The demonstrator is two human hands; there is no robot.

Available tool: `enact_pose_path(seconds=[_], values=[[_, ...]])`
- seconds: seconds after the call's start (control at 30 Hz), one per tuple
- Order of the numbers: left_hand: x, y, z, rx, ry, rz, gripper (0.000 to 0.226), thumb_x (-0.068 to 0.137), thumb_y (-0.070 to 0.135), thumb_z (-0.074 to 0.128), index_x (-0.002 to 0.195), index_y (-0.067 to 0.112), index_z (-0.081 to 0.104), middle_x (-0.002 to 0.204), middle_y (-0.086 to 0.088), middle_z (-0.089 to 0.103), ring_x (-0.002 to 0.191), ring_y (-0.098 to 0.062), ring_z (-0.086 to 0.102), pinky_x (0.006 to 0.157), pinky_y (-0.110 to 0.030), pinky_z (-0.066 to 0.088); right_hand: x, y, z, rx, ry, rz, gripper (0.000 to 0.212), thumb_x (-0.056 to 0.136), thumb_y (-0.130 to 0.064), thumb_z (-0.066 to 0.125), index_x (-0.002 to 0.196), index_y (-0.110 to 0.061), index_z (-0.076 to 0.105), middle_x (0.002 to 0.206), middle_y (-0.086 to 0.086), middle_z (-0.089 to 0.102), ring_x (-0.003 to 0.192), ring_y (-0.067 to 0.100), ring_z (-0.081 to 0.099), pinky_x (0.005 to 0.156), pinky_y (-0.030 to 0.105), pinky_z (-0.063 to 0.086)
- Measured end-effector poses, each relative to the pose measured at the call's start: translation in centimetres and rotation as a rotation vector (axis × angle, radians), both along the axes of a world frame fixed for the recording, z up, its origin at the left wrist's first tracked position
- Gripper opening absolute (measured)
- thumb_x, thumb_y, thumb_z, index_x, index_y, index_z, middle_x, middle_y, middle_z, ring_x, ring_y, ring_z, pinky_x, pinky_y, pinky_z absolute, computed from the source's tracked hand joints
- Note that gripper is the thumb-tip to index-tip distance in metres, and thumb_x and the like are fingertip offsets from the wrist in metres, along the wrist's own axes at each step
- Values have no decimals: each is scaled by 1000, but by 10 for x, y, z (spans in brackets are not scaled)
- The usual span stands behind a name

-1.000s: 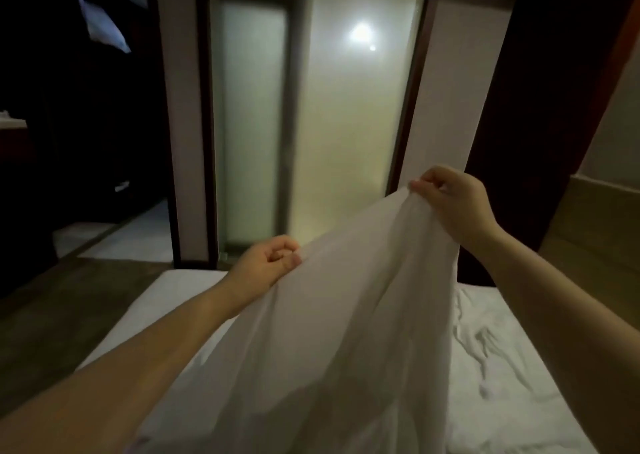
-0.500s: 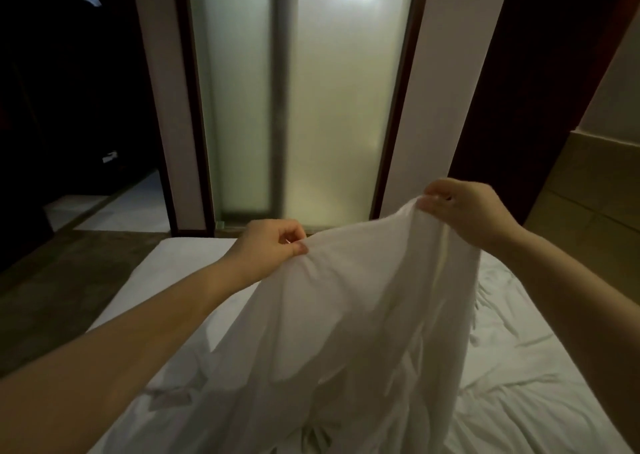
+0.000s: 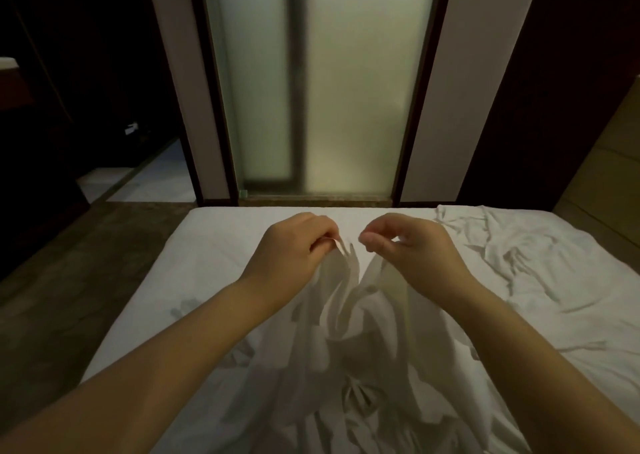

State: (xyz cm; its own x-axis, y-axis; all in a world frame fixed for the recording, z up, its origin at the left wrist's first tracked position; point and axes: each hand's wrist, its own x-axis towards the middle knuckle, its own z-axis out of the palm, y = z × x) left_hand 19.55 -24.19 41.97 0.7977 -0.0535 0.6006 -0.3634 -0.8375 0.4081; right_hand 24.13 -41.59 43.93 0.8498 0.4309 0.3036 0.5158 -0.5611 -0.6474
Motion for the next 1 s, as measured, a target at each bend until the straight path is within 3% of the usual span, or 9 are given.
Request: enact_pose_path(seconds=[0.2, 0.3, 0.47, 0.57, 0.63, 0.77, 1.0], values=[[-4, -3, -6, -82, 10, 9, 11, 85, 9, 65, 96, 11, 69, 85, 2, 66, 69, 5, 49, 78, 6, 35, -25, 19, -17, -5, 8, -12, 15, 84, -36, 64, 85, -36, 49, 85, -18, 56, 71, -1, 54, 64, 3, 38], [-6, -3, -9, -93, 30, -1, 8, 85, 11, 65, 93, 12, 68, 85, -1, 67, 68, 6, 48, 77, 8, 33, -25, 18, -21, 32, 37, -62, 11, 90, -31, 58, 89, -35, 48, 89, -16, 55, 68, -6, 51, 60, 0, 36], [-7, -10, -9, -120, 54, -8, 18, 85, 16, 65, 88, 25, 50, 79, 14, 51, 66, 1, 50, 74, 7, 35, -27, 17, -15, 37, 68, -66, 11, 89, -37, 57, 97, -29, 59, 85, -16, 58, 72, -3, 55, 62, 3, 38], [-6, -10, -15, -124, 29, -43, 2, 85, 17, 64, 84, 17, 63, 79, 13, 55, 64, 3, 50, 75, 6, 36, -26, 15, -14, -6, 103, -64, 9, 90, -37, 57, 94, -30, 61, 83, -16, 59, 77, 0, 56, 67, 6, 39], [-6, -10, -20, -129, 20, -56, 11, 84, 20, 62, 86, 12, 69, 79, 10, 60, 65, 5, 50, 75, 7, 35, -25, 13, -15, -18, 165, -55, 4, 90, -34, 58, 89, -33, 61, 79, -20, 58, 77, 1, 57, 67, 8, 40], [-9, -12, -24, -150, 8, -76, 17, 81, 19, 60, 87, 9, 71, 83, -3, 70, 66, 7, 50, 75, 9, 33, -25, 9, -12, 23, 212, -65, 16, 92, -23, 58, 80, -33, 62, 78, -22, 58, 78, 3, 56, 66, 8, 40], [-10, -7, -23, -201, 9, -92, 11, 84, 9, 65, 93, 9, 72, 105, 1, 69, 90, 3, 53, 81, 9, 30, -31, 11, -2, 110, 271, -21, 22, 95, -24, 50, 77, -33, 58, 81, -17, 58, 77, 3, 54, 64, 8, 38]])
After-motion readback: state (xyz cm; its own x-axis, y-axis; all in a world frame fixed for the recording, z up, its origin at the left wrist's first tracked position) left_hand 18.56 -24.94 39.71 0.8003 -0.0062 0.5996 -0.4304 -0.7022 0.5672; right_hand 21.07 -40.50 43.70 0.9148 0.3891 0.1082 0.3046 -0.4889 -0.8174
